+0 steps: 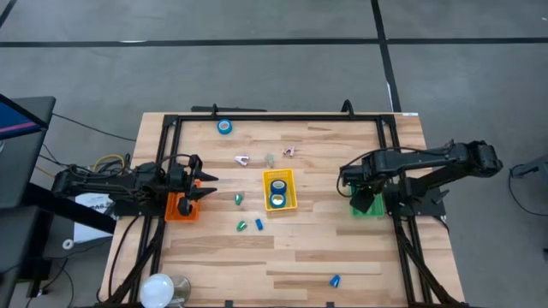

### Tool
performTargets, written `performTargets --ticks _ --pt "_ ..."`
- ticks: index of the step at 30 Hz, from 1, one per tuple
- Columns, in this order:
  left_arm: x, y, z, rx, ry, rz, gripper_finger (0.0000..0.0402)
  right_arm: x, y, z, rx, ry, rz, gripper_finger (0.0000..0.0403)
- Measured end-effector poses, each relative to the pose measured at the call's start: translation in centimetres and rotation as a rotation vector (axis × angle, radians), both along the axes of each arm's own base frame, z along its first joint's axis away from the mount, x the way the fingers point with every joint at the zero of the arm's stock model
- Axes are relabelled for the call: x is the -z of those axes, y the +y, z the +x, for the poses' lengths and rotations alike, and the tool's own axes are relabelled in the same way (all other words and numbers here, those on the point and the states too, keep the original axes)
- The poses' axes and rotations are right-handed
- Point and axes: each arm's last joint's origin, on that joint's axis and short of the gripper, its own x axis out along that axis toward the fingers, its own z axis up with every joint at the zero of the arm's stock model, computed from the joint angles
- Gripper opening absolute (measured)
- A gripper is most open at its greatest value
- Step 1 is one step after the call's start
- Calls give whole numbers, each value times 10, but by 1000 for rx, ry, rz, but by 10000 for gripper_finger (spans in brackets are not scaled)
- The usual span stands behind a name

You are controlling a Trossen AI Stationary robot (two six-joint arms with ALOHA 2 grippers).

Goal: Pick and place Stapler, Stapler remover, tape
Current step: Put the blue stapler into the green basket

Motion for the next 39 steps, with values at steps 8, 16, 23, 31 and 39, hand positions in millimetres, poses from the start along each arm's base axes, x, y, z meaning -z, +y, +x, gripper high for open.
performTargets --ticks 8,16,23,31,39 --pt "0 0 0 0 0 0 150 -12 12 8 -98 -67 -3 209" --pt "0 0 0 0 0 0 150 -44 46 24 -306 -252 -5 214" --pt "0 0 0 0 0 0 150 -57 90 29 -618 -420 43 214" --pt "0 0 0 0 0 0 150 -60 141 37 -1037 -507 65 214" --pt "0 0 0 0 0 0 150 -51 182 56 -1315 -532 32 234"
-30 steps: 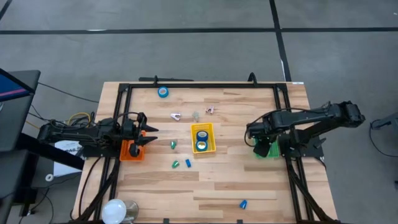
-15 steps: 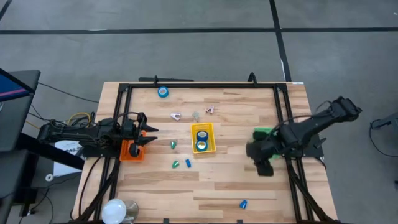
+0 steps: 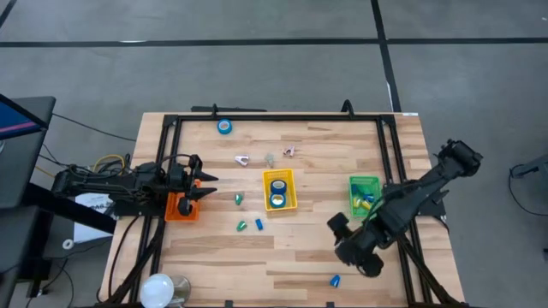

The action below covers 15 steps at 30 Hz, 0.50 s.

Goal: Pick and place Stapler, Stapler remover, tape
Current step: Put the blue stapler into the green basket

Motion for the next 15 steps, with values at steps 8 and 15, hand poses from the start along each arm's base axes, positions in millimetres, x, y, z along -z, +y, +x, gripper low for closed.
performTargets --ticks 8,15 --pt "0 0 0 0 0 0 150 23 27 17 -152 -17 -47 263" --pt "0 0 0 0 -4 0 150 48 49 22 -310 0 -116 261"
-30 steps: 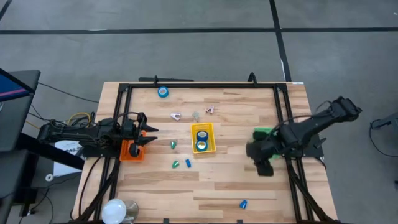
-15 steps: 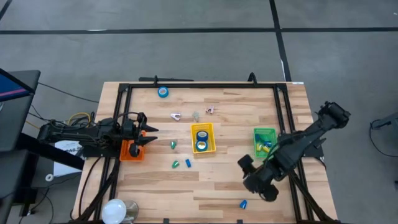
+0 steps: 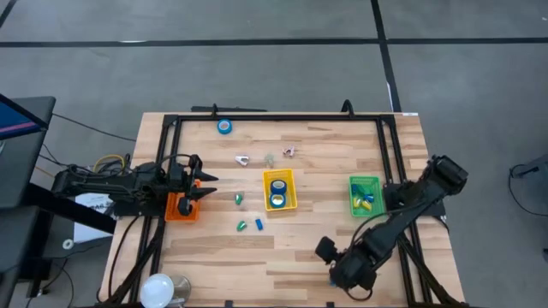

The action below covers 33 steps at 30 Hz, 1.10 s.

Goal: Pick and place Stapler, Stapler remover, tape
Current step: Put the blue stapler into the green basket

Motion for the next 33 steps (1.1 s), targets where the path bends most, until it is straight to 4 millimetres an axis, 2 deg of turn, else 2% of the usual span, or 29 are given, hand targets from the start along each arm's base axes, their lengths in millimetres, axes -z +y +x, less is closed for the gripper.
performTargets --ticks 6,18,33 --pt "0 0 0 0 -3 0 150 22 14 -1 -40 64 -33 260" --pt "0 0 0 0 -4 0 150 53 24 1 -61 138 -62 260" --pt "0 0 0 0 -4 0 150 52 30 6 -71 89 11 260"
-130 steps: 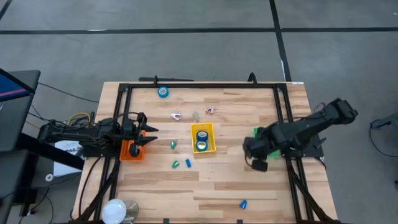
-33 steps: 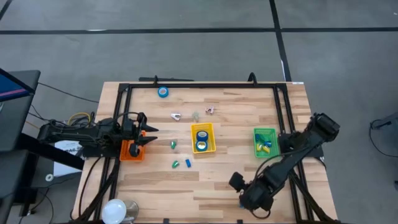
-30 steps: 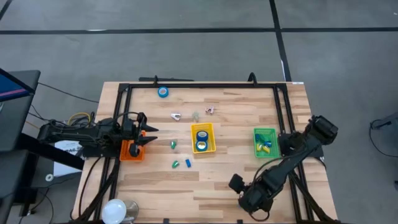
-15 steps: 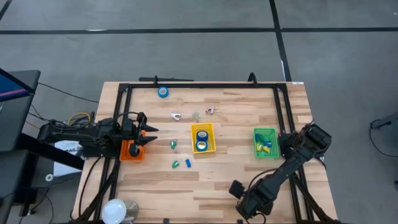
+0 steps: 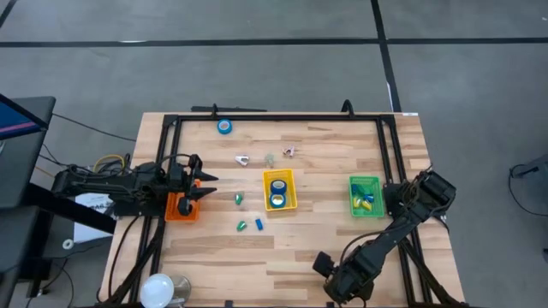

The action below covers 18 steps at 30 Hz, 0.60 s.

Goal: Pick and place Stapler, Stapler remover, tape
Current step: Put the blue stapler into the green basket

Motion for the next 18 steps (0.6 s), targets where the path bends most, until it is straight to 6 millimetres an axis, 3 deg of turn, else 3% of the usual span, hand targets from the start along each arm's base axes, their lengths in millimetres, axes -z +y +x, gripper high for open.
performTargets --ticks 8,18 --pt "0 0 0 0 -2 0 150 16 0 5 5 26 -27 260" --pt "-1 0 0 0 -7 0 150 16 -3 8 15 24 -26 247"
